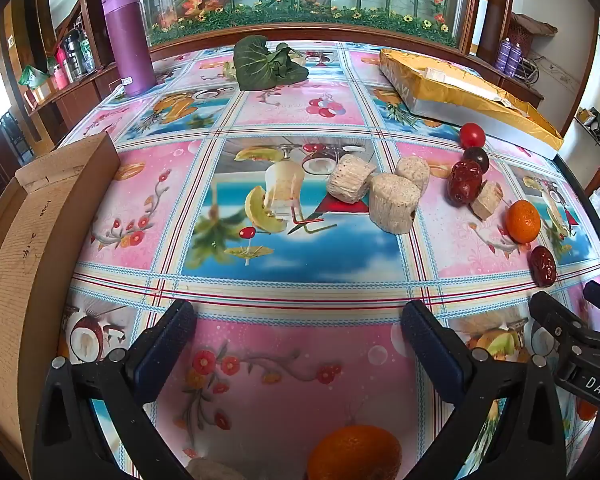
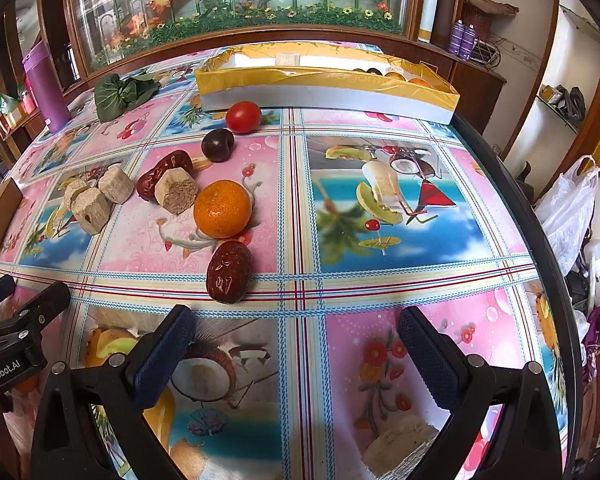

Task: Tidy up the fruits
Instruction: 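Move both tools toward the fruits and cakes on the tablecloth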

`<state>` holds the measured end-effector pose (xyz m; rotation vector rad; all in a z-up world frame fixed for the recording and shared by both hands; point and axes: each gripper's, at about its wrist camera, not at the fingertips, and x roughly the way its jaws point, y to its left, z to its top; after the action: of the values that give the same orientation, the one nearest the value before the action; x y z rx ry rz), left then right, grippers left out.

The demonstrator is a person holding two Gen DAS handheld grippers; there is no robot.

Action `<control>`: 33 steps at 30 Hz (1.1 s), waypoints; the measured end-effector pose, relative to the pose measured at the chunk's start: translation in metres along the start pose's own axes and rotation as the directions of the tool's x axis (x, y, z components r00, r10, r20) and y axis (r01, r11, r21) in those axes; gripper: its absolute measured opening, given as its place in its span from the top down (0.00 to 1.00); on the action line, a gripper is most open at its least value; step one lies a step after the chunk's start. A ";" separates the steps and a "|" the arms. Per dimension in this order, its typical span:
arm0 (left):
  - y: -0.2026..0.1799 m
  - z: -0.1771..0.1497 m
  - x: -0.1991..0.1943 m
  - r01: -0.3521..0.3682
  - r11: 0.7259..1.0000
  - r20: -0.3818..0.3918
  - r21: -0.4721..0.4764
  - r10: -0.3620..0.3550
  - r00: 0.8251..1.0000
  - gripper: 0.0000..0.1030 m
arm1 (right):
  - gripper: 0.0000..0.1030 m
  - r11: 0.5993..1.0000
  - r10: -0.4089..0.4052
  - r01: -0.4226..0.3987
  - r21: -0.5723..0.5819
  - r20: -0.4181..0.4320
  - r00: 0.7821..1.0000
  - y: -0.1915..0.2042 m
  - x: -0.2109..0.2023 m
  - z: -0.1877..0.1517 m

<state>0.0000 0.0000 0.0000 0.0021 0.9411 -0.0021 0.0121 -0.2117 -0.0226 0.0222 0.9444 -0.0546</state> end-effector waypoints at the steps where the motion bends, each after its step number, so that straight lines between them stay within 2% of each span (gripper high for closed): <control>1: 0.000 0.000 0.000 0.001 1.000 0.000 0.000 -0.001 1.000 0.00 | 0.01 1.000 -0.001 0.001 -0.001 0.000 1.000 0.000 0.000 0.000; 24: 0.000 0.000 0.000 0.003 1.000 -0.004 0.006 -0.003 1.000 0.00 | 0.01 1.000 0.000 0.000 0.000 -0.001 1.000 0.000 0.000 0.000; 28: 0.002 -0.003 -0.004 0.071 0.994 -0.029 0.078 -0.069 0.997 0.00 | 0.01 1.000 0.000 0.000 0.000 -0.001 1.000 0.000 0.000 0.000; 33: 0.005 -0.010 -0.008 0.097 0.988 -0.040 0.117 -0.093 0.995 0.00 | 0.01 1.000 -0.004 0.004 0.012 -0.015 1.000 -0.002 -0.003 -0.002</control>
<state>-0.0131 0.0048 0.0004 0.0680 0.9738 -0.1464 0.0087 -0.2136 -0.0210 0.0318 0.9588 -0.0641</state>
